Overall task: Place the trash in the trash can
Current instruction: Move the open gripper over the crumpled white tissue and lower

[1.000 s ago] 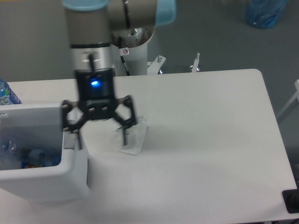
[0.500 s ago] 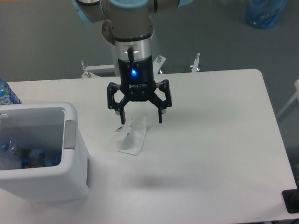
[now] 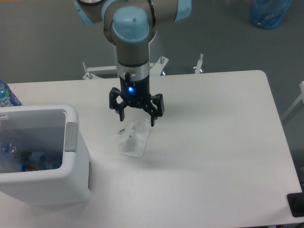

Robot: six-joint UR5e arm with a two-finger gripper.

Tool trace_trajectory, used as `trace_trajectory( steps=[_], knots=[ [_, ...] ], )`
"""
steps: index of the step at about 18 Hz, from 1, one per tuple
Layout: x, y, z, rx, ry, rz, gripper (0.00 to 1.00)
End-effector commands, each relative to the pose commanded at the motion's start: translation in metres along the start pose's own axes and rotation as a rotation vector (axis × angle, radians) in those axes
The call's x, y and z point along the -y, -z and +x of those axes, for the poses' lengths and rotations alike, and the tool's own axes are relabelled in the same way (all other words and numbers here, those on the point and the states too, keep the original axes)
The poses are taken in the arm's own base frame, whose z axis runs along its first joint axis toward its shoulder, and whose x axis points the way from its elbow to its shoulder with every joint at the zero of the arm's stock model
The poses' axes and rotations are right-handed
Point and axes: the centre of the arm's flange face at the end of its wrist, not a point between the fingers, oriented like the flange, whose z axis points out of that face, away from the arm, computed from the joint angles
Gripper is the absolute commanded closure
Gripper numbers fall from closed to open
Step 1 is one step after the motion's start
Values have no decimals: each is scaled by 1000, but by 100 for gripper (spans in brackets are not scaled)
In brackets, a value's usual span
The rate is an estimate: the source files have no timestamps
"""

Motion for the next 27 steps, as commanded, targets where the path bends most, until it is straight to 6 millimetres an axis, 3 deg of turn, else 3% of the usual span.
trace_trajectory(
  steps=[4,8,17,21,22,27],
  knots=[
    [-3,-50,7,-62,-15,-73,0],
    [1,-72,14,-83,-22,-104,0],
    [-8,-105,19,-117,-22,-164,0],
    [-6,-108,21,-117,-22,-164,1],
    [-5,-109,20,-112,-10,-160,4],
    [0,-113,16,-94,27,-145,39]
  ],
)
